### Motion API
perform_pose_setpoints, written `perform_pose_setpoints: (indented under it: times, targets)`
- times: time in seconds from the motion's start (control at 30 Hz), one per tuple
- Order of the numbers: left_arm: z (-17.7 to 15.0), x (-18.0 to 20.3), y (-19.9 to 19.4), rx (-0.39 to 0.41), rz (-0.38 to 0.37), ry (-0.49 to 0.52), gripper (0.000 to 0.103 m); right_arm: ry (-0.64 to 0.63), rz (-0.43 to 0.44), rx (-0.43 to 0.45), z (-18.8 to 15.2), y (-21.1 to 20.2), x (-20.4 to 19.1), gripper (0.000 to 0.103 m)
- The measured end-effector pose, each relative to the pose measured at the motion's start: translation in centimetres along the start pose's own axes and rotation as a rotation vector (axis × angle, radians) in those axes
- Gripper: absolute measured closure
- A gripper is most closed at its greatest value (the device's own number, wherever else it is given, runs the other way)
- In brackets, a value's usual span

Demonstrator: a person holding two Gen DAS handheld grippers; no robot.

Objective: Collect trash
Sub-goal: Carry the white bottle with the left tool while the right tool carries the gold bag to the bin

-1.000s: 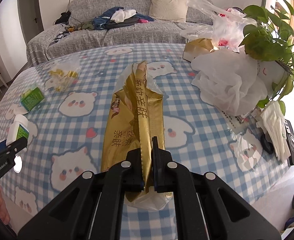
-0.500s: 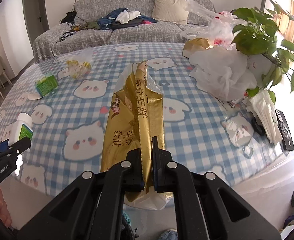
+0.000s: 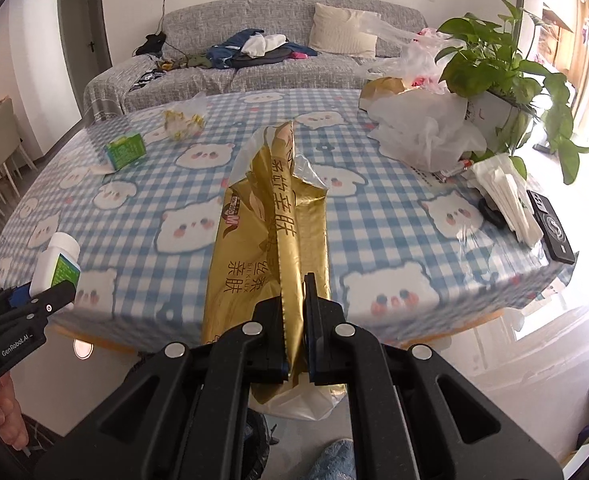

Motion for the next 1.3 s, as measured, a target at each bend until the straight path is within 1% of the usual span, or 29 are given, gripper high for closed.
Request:
perform_pose_setpoints:
  times: [0.13,0.47,0.8,1.13,1.3]
  targets:
    - [-1.7,-0.1,-0.5,-0.003,0.000,0.004,0.057,-0.004,0.001,-0.008,-2.3,-0.5,-0.1,0.098]
    - [-6.3,-0.1,-1.0,-0.034,-0.010,0.002,0.057,-0.023,0.004,-0.042,-6.8,-1.2,-1.3,0.098]
    - [-10.2,-0.3,-0.7,-0.067,-0.016,0.003,0.057,-0.015,-0.004,-0.074,-11.3,-1.9,-1.8,0.098]
    - [-13.3,0.1,0.0,-0.091,-0.019,0.017,0.057,-0.011,-0.016,-0.115,-14.6,-1.6,-2.4,0.098]
    - [-14.3,-0.1,1.1,-0.100,0.015,0.026,0.057,-0.014,-0.023,-0.131,-15.8,-0.3,-2.8,0.098]
Point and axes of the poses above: each gripper's, at about its wrist camera, not at the fingertips, and y roughly the way its jaws point, x to its right, z to its top, the point moved 6 cm from there along y, roughly the way its jaws point, and after that the axes turned 5 degrees about -y, right-handed, at the moved point
